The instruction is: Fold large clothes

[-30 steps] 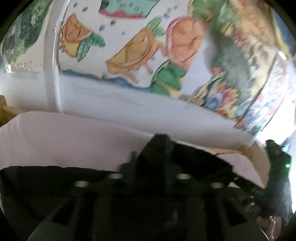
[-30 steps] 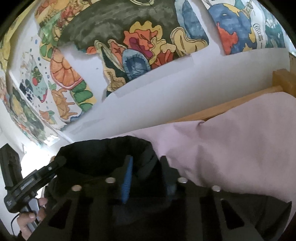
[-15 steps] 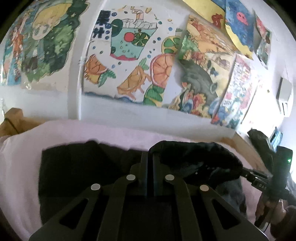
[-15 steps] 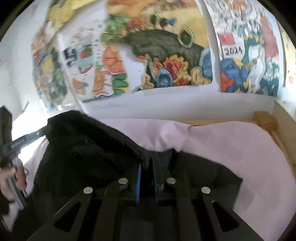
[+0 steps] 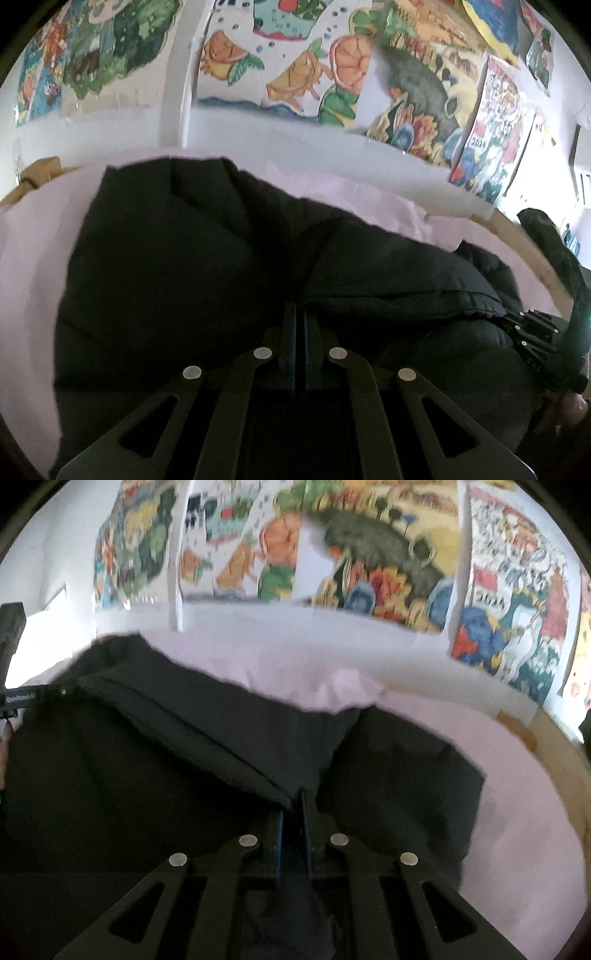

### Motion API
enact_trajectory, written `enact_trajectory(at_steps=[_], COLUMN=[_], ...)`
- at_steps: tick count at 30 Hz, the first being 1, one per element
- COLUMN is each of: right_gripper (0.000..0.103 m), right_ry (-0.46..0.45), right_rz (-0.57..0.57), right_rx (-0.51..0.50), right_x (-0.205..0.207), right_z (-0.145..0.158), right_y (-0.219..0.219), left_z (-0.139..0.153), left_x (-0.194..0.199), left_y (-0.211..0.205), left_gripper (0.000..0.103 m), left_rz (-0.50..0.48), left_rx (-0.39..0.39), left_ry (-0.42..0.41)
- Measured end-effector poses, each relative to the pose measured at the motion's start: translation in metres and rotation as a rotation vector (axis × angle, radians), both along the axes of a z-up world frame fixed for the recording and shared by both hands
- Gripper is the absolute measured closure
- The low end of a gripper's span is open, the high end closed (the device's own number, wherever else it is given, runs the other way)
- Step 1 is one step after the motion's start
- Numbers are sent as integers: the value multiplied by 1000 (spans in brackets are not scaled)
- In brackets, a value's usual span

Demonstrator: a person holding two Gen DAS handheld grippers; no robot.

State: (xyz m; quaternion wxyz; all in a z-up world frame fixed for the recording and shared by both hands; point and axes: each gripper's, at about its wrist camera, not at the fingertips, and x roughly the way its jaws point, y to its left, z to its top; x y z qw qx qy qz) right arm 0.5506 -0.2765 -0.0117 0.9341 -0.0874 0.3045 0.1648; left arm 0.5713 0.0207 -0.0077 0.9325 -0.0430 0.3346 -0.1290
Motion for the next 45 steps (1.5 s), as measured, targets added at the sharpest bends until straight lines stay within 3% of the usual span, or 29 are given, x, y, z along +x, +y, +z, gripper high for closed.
enact_trajectory(at_steps=[3, 6, 11, 12, 15, 18, 21, 26, 28, 30, 32, 35, 40, 42, 45], right_gripper=[93, 91, 90, 88, 68, 66, 66, 66, 66, 66, 66, 66, 66, 66, 65], right_ry=[-11, 18, -8, -19, -10, 82, 139, 86, 74, 58, 43, 19, 4, 14, 25], right_rz=[8, 27, 53, 49, 44, 34, 29, 30, 28, 22, 16, 5, 0, 10, 20], right_rx=[9, 105, 232, 263, 341, 395, 323, 257, 246, 230, 208, 169, 150, 149, 104], right_x=[-2, -4, -10, -8, 8, 33, 44, 31, 27, 23, 22, 19, 20, 23, 29], right_z=[2, 10, 51, 60, 74, 65, 47, 34, 32, 31, 29, 25, 19, 15, 8], right_y=[-1, -15, -39, -42, -40, -27, -8, -2, -2, 1, 4, 10, 11, 12, 19], left_z=[-6, -5, 3, 2, 0, 0, 5, 22, 31, 41, 47, 45, 2, -7, -19], left_x=[0, -3, -3, -3, -2, -3, -10, -47, -63, -74, -64, -31, 17, 17, 16], left_y=[7, 13, 6, 5, 6, 6, 8, 4, 3, -2, -16, -36, -37, -31, -35], left_gripper=[102, 102, 102, 102, 102, 102, 101, 93, 69, 53, 53, 53, 51, 51, 50], left_rz=[-13, -29, -37, -37, -36, -41, -54, -83, -84, -91, -95, -48, 47, 31, -28], left_rx=[-48, -79, -30, -23, -25, -31, -34, 29, 19, -15, 8, 44, 97, 82, 167], left_ry=[-13, -34, -59, -58, -55, -56, -83, -201, -268, -335, -321, -228, -36, -47, -89])
